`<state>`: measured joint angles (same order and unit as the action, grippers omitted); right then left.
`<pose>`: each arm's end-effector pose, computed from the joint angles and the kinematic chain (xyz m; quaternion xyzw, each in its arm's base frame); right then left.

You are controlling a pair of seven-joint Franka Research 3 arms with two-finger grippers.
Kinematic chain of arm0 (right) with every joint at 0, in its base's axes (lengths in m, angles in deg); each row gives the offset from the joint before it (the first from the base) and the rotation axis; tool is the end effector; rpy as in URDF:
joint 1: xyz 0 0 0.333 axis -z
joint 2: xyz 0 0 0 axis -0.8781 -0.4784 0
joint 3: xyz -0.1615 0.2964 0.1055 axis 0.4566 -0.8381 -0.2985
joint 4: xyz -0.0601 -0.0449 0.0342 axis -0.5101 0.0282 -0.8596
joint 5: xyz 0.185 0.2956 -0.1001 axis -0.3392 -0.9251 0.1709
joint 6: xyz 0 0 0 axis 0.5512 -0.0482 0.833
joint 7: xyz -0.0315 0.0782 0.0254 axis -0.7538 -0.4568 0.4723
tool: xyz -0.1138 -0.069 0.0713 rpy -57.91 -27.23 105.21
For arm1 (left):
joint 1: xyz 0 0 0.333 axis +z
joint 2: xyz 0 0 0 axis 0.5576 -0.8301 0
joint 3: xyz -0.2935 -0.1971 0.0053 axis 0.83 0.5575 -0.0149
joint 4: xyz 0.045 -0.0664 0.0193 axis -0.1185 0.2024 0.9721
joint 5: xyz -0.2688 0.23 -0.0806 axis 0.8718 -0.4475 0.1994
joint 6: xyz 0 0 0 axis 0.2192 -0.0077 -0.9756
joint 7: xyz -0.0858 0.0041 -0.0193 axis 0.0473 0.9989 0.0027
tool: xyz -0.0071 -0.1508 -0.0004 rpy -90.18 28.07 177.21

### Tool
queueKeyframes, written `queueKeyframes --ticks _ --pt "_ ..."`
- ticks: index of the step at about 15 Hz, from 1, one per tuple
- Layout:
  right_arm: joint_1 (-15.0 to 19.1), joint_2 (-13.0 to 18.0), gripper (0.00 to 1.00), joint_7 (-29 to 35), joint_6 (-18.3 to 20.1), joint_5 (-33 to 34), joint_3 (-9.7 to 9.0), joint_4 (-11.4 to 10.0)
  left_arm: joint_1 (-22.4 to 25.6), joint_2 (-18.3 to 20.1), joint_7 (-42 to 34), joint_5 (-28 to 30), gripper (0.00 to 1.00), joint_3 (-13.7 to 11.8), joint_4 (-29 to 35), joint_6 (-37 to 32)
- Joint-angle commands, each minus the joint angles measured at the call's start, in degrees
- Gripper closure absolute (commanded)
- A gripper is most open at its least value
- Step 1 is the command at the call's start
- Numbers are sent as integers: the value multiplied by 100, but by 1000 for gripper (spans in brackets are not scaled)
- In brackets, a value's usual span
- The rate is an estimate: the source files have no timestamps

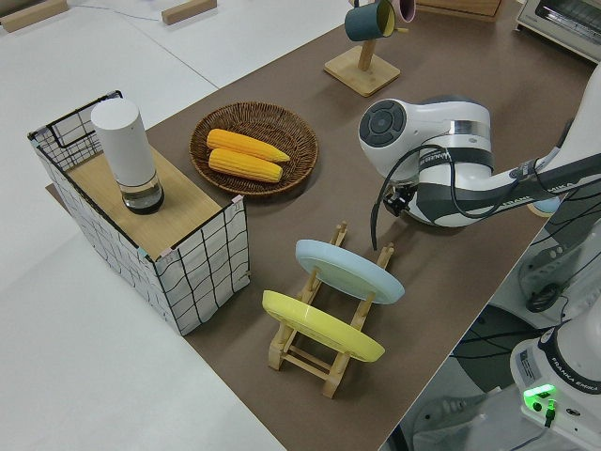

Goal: Pick gray plate from low plate rack and place it on table with left arm
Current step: 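Open the left gripper to release the plate rim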

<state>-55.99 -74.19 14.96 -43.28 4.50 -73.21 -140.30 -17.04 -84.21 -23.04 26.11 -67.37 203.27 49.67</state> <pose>0.5198 0.0267 0.6330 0.9997 0.0056 -0.0224 0.0119 0.4042 -0.0063 0.3343 0.9488 -0.0562 -0.0524 0.3065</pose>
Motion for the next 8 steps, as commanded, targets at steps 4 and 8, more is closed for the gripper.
queueKeyframes --ticks 4,8 --pt "-41 -2 17 22 5 -15 34 37 -50 270 1301 -1143 5 171 -776 -176" --pt "-41 -2 17 22 14 -15 34 37 -50 262 2242 -2065 2 382 -1734 -843"
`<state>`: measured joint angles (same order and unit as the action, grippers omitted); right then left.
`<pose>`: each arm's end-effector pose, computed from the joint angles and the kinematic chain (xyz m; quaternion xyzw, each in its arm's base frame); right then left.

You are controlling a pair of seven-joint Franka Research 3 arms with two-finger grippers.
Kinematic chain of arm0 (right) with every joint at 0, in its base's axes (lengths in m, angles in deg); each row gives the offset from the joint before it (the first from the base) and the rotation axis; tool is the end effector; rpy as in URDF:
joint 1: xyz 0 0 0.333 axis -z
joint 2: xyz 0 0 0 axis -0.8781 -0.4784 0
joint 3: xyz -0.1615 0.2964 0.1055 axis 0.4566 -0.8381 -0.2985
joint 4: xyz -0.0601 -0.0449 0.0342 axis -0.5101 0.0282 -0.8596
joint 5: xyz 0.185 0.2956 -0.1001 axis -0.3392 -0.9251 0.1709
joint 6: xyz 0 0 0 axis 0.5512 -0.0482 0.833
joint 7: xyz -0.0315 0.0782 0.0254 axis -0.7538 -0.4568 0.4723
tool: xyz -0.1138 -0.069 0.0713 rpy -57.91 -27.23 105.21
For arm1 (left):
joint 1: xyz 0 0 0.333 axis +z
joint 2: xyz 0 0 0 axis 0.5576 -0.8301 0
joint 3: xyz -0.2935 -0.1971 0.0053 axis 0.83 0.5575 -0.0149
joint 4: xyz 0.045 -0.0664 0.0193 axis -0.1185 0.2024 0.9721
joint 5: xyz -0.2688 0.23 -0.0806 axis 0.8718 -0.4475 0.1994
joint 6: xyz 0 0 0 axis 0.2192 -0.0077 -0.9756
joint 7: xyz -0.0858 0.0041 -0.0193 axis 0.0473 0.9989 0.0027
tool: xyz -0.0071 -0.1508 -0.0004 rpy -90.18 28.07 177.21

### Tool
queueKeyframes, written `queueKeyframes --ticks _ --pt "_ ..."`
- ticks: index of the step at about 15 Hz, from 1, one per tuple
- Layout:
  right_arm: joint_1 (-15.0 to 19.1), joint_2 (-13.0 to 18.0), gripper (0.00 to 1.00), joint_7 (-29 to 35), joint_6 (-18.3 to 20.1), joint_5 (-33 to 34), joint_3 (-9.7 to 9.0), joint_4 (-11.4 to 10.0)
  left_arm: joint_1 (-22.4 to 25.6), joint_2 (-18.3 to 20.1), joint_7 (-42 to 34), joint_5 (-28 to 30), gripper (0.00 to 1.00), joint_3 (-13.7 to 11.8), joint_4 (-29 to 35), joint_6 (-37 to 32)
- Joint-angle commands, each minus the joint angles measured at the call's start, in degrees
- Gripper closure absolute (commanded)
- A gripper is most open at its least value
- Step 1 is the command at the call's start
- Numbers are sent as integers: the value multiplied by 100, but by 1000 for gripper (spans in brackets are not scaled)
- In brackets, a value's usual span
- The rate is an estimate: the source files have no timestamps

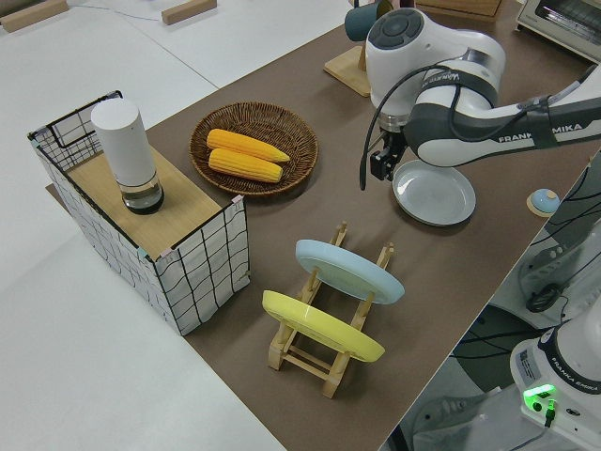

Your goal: Pick gray plate from low plate rack and place it on table with left arm

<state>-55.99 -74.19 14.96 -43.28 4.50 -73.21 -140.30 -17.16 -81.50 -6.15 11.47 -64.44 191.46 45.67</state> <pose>0.5198 0.0267 0.6330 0.9997 0.0056 -0.0224 0.0119 0.4458 -0.0088 0.4188 0.9801 -0.0476 -0.0451 0.1875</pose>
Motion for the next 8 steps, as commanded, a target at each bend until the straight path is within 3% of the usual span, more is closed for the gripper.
queueKeyframes --ticks 1,4,8 --pt "-41 -11 17 22 5 -15 34 37 -38 0 834 -977 2 220 -834 -559" --pt "-41 -2 17 22 5 -15 34 37 -47 -35 1757 -1480 2 431 -1432 -866" --pt "-41 -2 17 22 5 -15 34 37 -29 -71 2611 -1895 5 476 -2153 -1298"
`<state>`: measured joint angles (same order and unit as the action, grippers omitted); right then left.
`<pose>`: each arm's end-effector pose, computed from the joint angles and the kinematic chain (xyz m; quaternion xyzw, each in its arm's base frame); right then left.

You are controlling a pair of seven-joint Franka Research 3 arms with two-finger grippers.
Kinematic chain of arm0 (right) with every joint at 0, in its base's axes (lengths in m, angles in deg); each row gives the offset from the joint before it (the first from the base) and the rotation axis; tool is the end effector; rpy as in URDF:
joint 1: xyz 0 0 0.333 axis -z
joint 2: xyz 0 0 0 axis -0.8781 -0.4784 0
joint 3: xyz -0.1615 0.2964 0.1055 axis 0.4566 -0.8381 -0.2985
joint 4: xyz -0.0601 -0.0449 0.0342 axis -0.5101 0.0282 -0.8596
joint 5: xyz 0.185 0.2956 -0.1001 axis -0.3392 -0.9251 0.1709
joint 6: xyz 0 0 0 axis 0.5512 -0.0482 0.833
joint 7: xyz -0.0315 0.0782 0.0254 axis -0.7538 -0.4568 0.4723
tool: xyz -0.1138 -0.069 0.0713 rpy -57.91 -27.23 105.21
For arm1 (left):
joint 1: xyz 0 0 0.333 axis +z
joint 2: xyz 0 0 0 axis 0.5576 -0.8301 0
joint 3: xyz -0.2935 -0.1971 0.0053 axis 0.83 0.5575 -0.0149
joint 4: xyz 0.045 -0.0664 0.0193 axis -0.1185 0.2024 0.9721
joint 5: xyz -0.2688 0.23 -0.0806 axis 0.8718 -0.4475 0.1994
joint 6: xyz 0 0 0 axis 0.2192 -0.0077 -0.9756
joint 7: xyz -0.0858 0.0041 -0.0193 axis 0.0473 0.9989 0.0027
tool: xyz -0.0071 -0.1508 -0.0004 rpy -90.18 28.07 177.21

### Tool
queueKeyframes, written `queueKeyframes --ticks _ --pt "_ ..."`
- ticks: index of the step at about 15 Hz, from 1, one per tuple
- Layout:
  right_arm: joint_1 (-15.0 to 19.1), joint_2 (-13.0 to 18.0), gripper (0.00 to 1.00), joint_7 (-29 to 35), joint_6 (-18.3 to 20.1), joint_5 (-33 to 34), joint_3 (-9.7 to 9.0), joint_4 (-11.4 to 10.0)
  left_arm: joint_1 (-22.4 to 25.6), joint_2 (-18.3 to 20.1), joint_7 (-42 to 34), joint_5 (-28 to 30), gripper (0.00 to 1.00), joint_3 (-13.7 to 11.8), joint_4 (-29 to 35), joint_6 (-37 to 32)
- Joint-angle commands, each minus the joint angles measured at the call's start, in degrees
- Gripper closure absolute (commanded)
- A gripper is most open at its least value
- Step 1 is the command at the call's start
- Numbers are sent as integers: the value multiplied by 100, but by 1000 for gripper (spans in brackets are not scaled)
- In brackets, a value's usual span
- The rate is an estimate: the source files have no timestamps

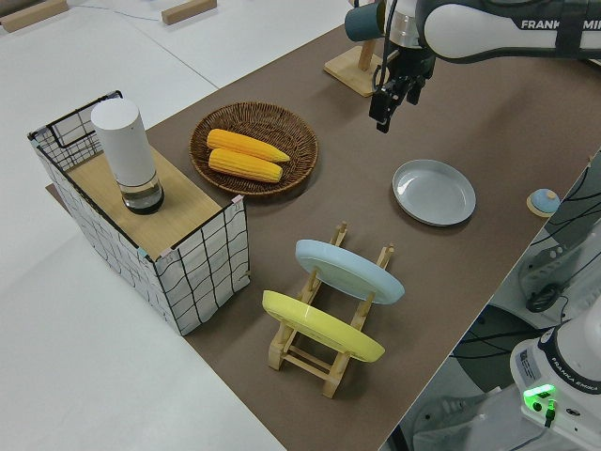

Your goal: Pick gray plate from low plate rack and place it on table with left arm

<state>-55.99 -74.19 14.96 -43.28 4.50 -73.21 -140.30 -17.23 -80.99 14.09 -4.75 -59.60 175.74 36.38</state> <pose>0.5198 0.0267 0.6330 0.9997 0.0056 -0.0224 0.0119 0.4748 -0.0255 0.5203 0.9985 0.0057 -0.0302 0.0461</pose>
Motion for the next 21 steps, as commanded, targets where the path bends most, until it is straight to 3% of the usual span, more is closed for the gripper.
queueKeyframes --ticks 1,13,15,18,21 --pt "-41 -2 17 22 5 -15 34 37 12 -122 605 -282 5 -25 -653 -369" --pt "-41 -2 17 22 5 -15 34 37 -48 -183 518 -396 7 -148 -750 -317" --pt "-41 -2 17 22 5 -15 34 37 -415 -262 474 -607 7 -420 -750 -308" --pt "-41 -2 17 22 5 -15 34 37 -1058 -306 360 -634 5 -1122 -750 -307" --pt "-41 -2 17 22 5 -15 34 37 -1620 -315 166 -634 5 -1667 -750 -342"
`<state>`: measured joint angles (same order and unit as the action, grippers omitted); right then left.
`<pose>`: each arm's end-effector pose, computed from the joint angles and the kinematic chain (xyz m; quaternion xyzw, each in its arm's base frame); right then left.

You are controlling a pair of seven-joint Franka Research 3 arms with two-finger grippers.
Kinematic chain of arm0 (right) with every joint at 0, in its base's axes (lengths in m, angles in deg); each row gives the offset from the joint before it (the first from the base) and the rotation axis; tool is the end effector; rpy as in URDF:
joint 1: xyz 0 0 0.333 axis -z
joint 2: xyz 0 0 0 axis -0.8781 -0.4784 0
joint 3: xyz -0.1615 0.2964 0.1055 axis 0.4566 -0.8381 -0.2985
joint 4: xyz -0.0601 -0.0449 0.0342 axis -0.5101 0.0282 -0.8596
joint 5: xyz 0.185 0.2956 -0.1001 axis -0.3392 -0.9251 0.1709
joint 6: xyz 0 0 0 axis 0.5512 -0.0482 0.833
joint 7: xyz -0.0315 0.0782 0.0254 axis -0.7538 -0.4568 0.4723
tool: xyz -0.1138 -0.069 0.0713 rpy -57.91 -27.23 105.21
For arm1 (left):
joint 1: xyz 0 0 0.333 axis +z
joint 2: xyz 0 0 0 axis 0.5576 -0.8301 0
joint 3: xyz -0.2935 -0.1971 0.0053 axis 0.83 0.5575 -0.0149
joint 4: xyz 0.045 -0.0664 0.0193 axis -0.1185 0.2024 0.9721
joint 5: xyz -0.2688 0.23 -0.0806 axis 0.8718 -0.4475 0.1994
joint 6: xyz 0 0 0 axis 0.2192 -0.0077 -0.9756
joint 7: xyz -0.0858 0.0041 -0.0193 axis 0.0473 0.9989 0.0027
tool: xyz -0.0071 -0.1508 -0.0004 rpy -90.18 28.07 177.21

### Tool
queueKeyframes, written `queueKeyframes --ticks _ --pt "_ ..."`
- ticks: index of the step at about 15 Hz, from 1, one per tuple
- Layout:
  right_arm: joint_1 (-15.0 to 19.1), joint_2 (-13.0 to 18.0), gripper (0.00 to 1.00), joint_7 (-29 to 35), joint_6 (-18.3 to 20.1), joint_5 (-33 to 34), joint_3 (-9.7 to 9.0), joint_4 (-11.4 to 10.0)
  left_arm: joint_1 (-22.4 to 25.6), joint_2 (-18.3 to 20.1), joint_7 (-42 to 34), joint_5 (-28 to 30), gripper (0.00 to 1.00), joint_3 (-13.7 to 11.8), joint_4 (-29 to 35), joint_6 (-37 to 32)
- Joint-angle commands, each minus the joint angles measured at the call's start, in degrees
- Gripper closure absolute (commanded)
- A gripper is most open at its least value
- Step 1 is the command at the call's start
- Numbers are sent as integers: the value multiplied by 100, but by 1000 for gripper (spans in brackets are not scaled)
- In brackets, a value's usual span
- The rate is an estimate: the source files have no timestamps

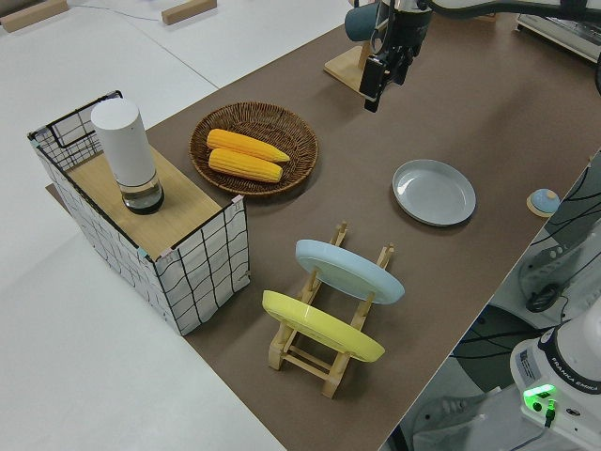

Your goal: Pick gray plate from low plate rack and place it on table with left arm

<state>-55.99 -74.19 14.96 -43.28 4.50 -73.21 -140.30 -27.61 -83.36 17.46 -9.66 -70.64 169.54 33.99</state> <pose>0.5198 0.0267 0.6330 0.9997 0.0056 -0.0224 0.0119 0.4927 -0.0047 0.5474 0.9993 0.0272 -0.0160 0.0198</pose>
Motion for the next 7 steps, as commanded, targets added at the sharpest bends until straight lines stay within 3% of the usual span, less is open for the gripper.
queueKeyframes --ticks 1,7 --pt "-41 -2 17 22 5 -15 34 37 -697 -78 -197 -142 5 -660 -130 -112" --pt "-41 -2 17 22 5 -15 34 37 -707 -52 -189 -134 2 -696 -130 -156"
